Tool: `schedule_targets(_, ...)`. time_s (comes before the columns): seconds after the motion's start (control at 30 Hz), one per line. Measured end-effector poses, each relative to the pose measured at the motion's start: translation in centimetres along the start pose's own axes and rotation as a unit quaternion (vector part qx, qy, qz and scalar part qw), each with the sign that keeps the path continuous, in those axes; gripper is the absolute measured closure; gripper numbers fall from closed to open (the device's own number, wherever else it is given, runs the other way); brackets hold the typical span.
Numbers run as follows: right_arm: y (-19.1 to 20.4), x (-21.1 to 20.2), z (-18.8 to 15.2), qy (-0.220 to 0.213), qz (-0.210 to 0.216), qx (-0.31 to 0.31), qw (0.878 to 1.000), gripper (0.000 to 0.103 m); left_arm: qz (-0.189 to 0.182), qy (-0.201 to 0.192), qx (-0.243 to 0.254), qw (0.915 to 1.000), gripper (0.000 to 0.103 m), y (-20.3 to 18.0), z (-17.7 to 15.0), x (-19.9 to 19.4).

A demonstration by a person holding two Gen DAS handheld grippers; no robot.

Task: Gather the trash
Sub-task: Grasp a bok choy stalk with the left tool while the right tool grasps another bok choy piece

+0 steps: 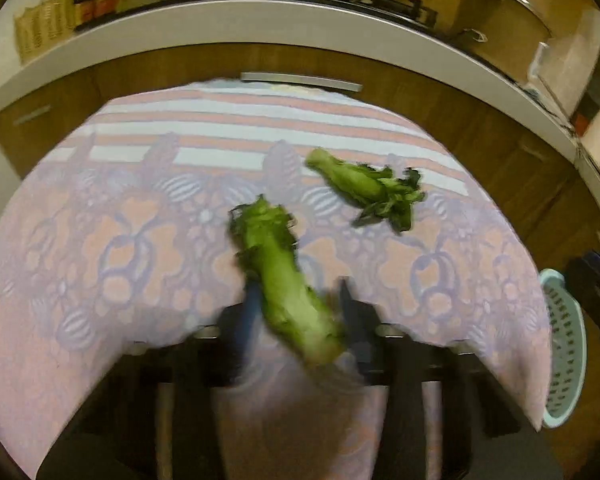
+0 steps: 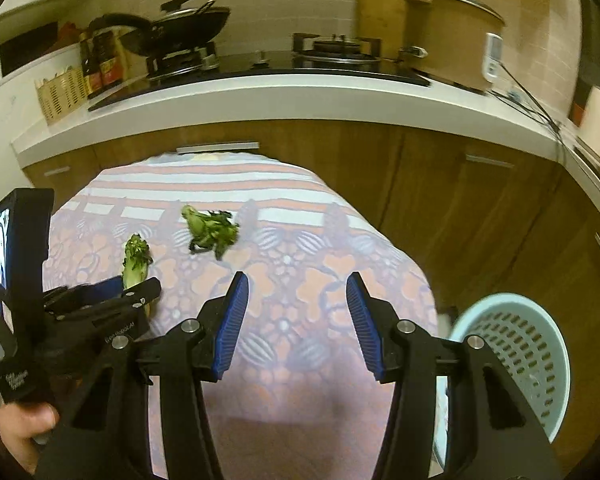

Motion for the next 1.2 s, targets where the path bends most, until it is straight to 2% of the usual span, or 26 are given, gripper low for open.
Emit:
schedule_targets(0.1, 1.3, 1.6, 0.5, 0.007, 0.020, -0.009, 1.000, 0.055, -0.026, -0.009, -0.004, 0.9996, 0.083, 1.0, 0.2, -0.1)
schedule_targets(0.17, 2.0, 3.2, 0.9, 0.017, 0.030, -0.013, 0.999, 0.055, -0.031, -0.017, -0.014, 0.9993, 0.083, 2.3, 0.3, -0.3)
schedule_targets(0.33, 3.9, 6.8, 1.5, 0.049, 0.067, -0.023, 0.996, 0.055, -0.003, -0.057, -0.028, 0.9980, 0.083, 5.3, 1.3, -0.8)
schedule_targets(0.43, 5.0, 8.5, 1.6, 0.063, 0.077, -0.038, 0.994, 0.044, -0.001, -0.072, -0.037, 0.9967, 0.083, 6.1, 1.0, -0.3)
schedule_targets(0.57, 6.4, 10.7, 1.7, 0.073, 0.080, -0.078, 0.991, 0.040, 0.034, -0.094, -0.036, 0.9943, 0.083, 6.2, 1.1, -0.6)
schedule_targets(0.73, 7.6, 13.4, 1.5, 0.088, 0.057, -0.119, 0.987, 0.035, 0.031, -0.084, -0.047, 0.9949, 0.083, 6.6, 1.2, -0.2)
schedule_targets(0.93, 8.2, 14.0, 1.6, 0.094, 0.071, -0.119, 0.986, 0.034, 0.034, -0.082, -0.033, 0.9955, 0.083, 6.2, 1.6, 0.1)
schedule_targets(1.0, 8.1, 13.8, 1.6, 0.095, 0.077, -0.116, 0.986, 0.040, 0.035, -0.081, -0.032, 0.9956, 0.083, 6.2, 1.5, 0.1)
schedule_targets(1.03, 8.1, 13.6, 1.5, 0.092, 0.081, -0.117, 0.985, 0.049, 0.035, -0.080, -0.032, 0.9957, 0.083, 6.2, 1.4, 0.1)
schedule_targets(1.07, 8.1, 13.4, 1.5, 0.089, 0.083, -0.119, 0.985, 0.063, 0.034, -0.079, -0.033, 0.9958, 0.083, 6.2, 1.5, 0.2)
schedule_targets(1.2, 8.1, 12.6, 1.2, 0.080, 0.080, -0.121, 0.986, 0.080, 0.034, -0.079, -0.033, 0.9957, 0.083, 6.2, 1.4, 0.1)
Point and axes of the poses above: each gripper's, at about its wrist camera, not at the fingertips, and x roughly the way its jaws point, y to its left, z to its top, the point moved 5 cm from there along x, roughly the way its jaws point, and after that the axes turned 9 degrees about x, right-handed, at the moved point
